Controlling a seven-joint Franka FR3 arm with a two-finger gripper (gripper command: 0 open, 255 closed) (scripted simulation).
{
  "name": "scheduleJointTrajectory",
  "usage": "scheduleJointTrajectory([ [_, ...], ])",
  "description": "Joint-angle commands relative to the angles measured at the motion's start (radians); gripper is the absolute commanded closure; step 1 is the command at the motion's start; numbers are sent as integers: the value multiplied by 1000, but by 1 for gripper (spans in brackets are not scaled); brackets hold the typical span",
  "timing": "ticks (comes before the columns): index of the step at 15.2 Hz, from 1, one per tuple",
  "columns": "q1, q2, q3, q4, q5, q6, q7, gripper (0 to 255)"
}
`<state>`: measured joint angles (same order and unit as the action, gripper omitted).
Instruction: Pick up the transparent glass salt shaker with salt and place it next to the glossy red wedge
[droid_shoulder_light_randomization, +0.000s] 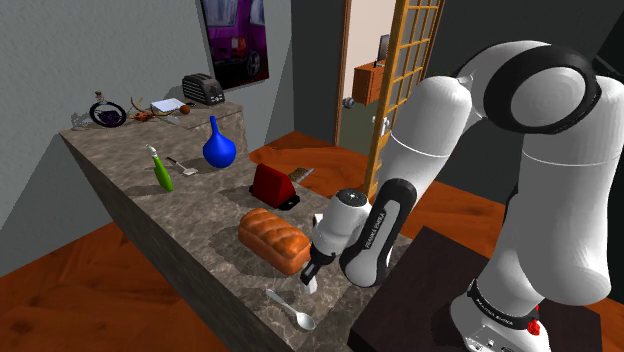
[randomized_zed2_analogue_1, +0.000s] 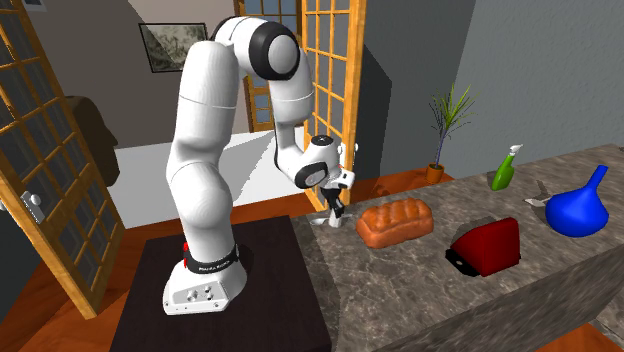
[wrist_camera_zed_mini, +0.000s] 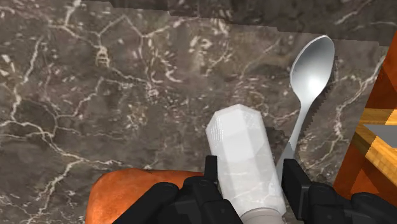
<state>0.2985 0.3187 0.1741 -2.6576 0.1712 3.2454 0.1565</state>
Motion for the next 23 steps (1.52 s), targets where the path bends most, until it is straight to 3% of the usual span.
scheduleJointTrajectory([
  [1,4,-44,0,-11,3,-33,4,255],
  [23,-2,-421,4,-34,7,-387,27,255],
])
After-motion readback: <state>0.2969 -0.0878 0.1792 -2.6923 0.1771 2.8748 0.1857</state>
